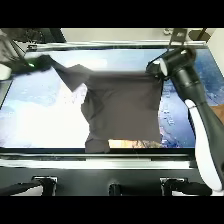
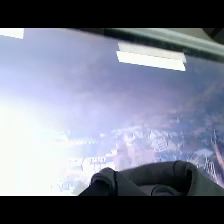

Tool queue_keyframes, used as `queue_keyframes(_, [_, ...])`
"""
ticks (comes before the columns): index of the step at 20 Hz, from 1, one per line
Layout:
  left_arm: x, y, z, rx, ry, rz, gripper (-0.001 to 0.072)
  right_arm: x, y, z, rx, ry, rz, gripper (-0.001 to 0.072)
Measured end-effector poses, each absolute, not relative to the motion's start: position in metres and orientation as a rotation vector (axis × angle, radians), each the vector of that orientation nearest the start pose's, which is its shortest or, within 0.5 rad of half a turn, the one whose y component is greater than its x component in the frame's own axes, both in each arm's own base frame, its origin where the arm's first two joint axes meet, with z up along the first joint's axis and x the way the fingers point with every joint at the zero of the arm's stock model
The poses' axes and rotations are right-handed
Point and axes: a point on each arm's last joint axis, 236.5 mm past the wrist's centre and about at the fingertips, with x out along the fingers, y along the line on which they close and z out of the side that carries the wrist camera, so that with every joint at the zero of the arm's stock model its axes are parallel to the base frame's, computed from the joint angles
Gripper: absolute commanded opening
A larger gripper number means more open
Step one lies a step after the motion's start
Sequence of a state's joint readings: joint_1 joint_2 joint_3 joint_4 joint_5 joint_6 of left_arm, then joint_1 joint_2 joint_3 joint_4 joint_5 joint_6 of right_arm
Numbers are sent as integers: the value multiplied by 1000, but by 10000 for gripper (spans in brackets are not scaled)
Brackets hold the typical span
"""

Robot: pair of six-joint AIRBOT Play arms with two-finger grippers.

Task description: Fold the shirts.

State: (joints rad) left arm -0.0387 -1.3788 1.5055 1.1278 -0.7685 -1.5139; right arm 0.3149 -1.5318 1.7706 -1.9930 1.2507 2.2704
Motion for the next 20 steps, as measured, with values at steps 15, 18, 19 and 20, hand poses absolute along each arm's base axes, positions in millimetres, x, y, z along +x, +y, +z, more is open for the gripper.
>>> queue_keyframes(15, [509, -85, 32, -407, 1114, -272, 525, 484, -8, 76, 169, 1184, -303, 379])
queue_keyframes(18, [460, -82, -11, -460, 1323, -305, 527, 446, -47, 56, 301, 1352, -305, 372])
queue_keyframes(19, [443, -90, -26, -494, 1382, -337, 526, 435, -49, 48, 342, 1404, -280, 372])
queue_keyframes(20, [431, -102, -36, -537, 1414, -370, 526, 425, -49, 41, 374, 1451, -254, 372])
